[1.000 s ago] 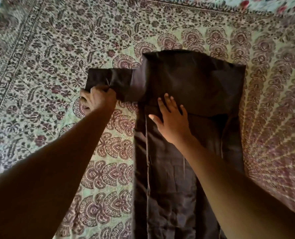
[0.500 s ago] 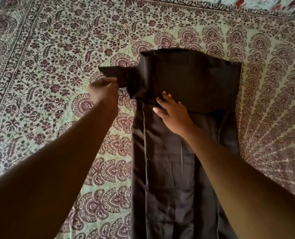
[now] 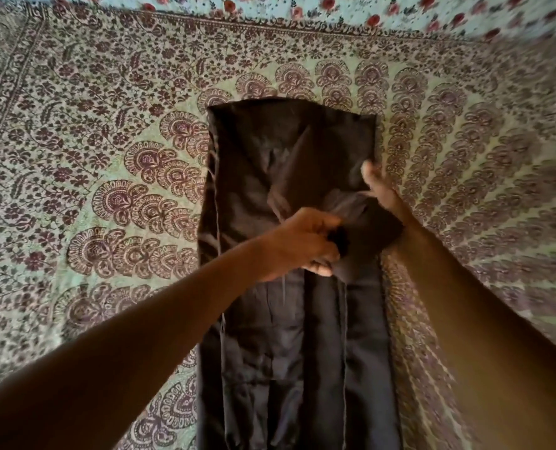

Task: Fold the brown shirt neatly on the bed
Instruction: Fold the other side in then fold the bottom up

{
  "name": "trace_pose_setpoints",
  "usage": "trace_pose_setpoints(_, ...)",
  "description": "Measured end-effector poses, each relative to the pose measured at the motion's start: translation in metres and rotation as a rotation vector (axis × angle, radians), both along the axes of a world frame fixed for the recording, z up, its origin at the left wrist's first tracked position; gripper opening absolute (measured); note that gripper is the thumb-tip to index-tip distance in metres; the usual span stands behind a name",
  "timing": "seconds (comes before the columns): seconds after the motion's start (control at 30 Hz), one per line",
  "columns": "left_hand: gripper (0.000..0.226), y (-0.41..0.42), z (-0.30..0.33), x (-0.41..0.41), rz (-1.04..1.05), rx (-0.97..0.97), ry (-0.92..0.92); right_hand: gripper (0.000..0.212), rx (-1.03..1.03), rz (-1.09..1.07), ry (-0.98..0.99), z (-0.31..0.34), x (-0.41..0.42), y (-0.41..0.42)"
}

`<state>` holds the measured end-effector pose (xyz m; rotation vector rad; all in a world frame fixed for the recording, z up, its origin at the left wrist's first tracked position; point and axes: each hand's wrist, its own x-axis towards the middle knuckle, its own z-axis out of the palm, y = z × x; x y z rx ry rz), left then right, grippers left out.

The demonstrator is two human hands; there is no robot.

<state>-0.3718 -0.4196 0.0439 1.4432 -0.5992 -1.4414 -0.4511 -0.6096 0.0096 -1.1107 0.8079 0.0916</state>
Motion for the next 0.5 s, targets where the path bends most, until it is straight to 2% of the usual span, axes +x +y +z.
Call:
trace_pose_setpoints(0.07, 0.03, -0.005, 0.001, -0.037, -0.103, 0.04, -0.048, 0.018, -0.244, 0.096, 0.067, 0.003, -0.037, -0.004)
trace_pose_setpoints(0.1, 0.03, -0.004, -0.003, -0.055, -0.157, 0.049, -0.065, 0.007, -0.318, 0.096, 0.093, 0.006, -0.057, -0.003)
trace_pose_setpoints(0.13, 0.034, -0.003, -0.005, -0.071, -0.216, 0.057, -0.083, 0.005, -0.348, 0.085, 0.131, 0.009, -0.077, 0.002)
trace_pose_setpoints(0.23, 0.052, 0.002, -0.013, -0.113, -0.382, 0.086, -0.189, 0.004, -0.397, 0.037, 0.283, -0.007, -0.129, 0.015)
trace_pose_setpoints(0.33, 0.041, 0.013, -0.017, -0.146, -0.464, 0.137, -0.316, 0.04, -0.463, 0.087, 0.36, -0.031, -0.171, 0.028)
trace_pose_setpoints(0.37, 0.035, 0.018, -0.018, -0.157, -0.464, 0.15, -0.356, 0.045, -0.478, 0.104, 0.38, -0.04, -0.182, 0.034)
trace_pose_setpoints(0.5, 0.03, 0.039, -0.039, -0.186, -0.454, 0.281, -0.522, 0.029, -0.537, 0.192, 0.408, -0.045, -0.203, 0.059)
